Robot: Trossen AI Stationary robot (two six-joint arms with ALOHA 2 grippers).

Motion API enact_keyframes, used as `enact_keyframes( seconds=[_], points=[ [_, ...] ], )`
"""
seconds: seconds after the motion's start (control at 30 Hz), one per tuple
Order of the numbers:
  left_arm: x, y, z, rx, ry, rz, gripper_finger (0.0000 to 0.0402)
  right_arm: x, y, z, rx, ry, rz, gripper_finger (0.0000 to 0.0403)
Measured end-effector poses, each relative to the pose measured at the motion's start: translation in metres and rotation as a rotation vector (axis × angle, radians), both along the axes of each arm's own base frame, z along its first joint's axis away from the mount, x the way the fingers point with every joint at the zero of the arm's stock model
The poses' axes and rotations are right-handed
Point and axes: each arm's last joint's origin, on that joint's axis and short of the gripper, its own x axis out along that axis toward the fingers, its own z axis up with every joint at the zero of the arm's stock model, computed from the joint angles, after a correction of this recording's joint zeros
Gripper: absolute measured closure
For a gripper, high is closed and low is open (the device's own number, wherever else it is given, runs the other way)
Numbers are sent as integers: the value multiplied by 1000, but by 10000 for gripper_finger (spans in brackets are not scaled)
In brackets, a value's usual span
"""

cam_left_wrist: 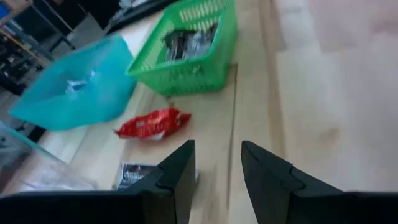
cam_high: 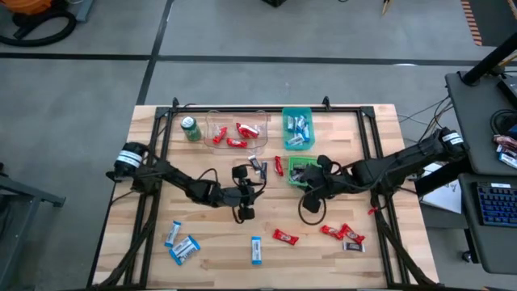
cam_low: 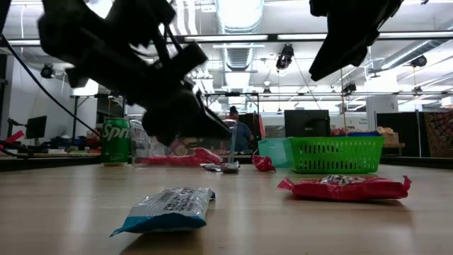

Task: Sort candy
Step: Put the brown chocolate bar into the green bin

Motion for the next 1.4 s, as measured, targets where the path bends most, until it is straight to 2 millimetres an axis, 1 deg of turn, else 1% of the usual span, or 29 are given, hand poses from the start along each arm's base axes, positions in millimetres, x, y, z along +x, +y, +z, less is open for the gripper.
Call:
enact_keyframes(
  seconds=[0.23,0.37,0.53,0.7,0.97,1.17,1.27,1.4],
  points=[
    [7,20,-18,-11,19,27,288,0,1,0,6,-5,-1,262],
    [9,28,-28,-20,47,16,288,0,1,0,6,-5,-1,266],
    [10,37,-36,-21,67,43,288,0,1,0,10,-6,-7,262],
    [12,45,-40,-29,48,68,288,-1,1,-3,12,-2,-24,264],
    [12,54,-41,-34,52,92,288,-4,0,-11,15,9,-48,262],
    [12,60,-44,-105,83,56,290,-5,-1,-16,22,17,-62,265],
    [11,62,-46,-116,107,65,302,-5,0,-16,24,8,-62,268],
    [10,62,-46,-133,105,71,332,-4,0,-16,25,5,-61,266]
  ],
)
